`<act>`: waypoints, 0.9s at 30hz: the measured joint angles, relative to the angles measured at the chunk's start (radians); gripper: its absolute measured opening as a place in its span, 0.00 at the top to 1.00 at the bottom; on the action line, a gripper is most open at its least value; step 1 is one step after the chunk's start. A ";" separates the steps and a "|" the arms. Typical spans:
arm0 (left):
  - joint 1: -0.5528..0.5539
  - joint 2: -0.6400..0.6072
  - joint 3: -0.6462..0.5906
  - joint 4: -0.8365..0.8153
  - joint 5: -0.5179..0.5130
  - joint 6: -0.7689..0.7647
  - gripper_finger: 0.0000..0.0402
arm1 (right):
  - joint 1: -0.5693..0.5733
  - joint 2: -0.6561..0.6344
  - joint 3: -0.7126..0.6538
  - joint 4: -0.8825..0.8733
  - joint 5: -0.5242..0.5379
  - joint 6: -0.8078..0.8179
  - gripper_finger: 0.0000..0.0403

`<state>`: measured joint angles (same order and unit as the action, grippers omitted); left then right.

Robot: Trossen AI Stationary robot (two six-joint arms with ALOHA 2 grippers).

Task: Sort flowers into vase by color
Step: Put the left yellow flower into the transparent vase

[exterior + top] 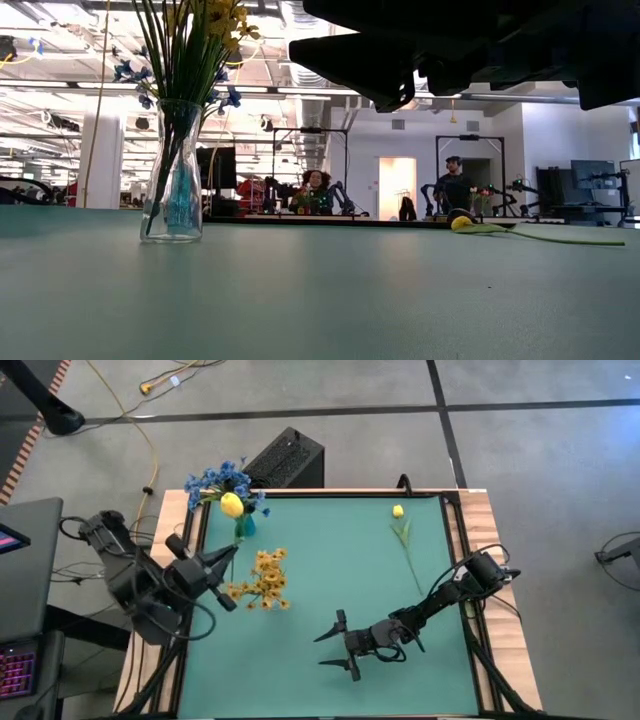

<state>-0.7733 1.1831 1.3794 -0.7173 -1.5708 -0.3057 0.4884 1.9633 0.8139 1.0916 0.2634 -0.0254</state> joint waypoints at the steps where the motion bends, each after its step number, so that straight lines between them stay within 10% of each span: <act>1: -0.001 0.000 0.004 0.047 0.012 0.054 1.00 | 0.000 0.000 0.000 0.000 0.000 0.000 0.26; 15: -0.005 0.078 0.008 0.831 0.547 0.804 1.00 | 0.000 0.000 0.000 0.000 0.000 0.000 0.26; 21: -0.004 0.094 0.008 0.876 0.581 0.833 1.00 | 0.000 0.000 0.000 0.000 0.000 0.000 0.26; 27: -0.012 0.096 -0.015 0.818 0.857 0.714 1.00 | 0.000 0.000 0.000 -0.001 0.000 0.000 0.26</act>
<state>-0.7852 1.2791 1.3645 0.1010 -0.7137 0.4087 0.4883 1.9633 0.8139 1.0908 0.2631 -0.0250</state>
